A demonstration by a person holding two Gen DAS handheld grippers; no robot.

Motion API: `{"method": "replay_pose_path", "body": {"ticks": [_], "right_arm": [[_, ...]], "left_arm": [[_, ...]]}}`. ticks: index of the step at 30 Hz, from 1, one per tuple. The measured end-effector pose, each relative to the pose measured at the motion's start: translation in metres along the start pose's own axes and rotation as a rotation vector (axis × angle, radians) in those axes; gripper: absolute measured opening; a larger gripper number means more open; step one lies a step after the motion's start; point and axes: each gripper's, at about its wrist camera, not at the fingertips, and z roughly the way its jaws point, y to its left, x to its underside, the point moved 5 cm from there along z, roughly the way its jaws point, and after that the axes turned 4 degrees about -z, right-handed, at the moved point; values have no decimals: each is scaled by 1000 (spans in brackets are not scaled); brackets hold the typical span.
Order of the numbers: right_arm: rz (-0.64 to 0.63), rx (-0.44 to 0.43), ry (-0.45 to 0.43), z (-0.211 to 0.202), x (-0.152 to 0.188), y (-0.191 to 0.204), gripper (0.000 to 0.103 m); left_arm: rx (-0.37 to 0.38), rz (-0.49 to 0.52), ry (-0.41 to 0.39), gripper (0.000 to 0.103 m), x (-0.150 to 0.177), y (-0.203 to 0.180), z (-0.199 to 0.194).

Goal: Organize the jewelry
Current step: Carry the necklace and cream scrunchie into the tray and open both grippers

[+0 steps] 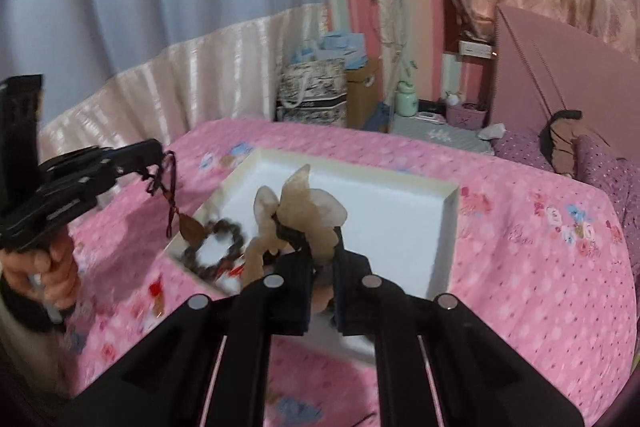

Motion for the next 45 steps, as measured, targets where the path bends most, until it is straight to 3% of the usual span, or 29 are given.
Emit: {"method": "replay_pose_path", "body": {"ticks": [3,5,14,21,45], "right_arm": [[65,20,21,24,-9,-27,8],[91,67,34,38,-8,-42,8],[131,86,134,83,17,-63,8],[146,95,209,106,38,-70,10],[167,108,202,106,42,-71,11]], "left_arm": [[7,-49,-10,0,-12,-3,29],[-36,-48,2,0,-11,0,51],[-120,-78,147,0,44,28,135],[-140,-63,171,0,54,29,142],[-196,-83,162,1,62,45,143]]}}
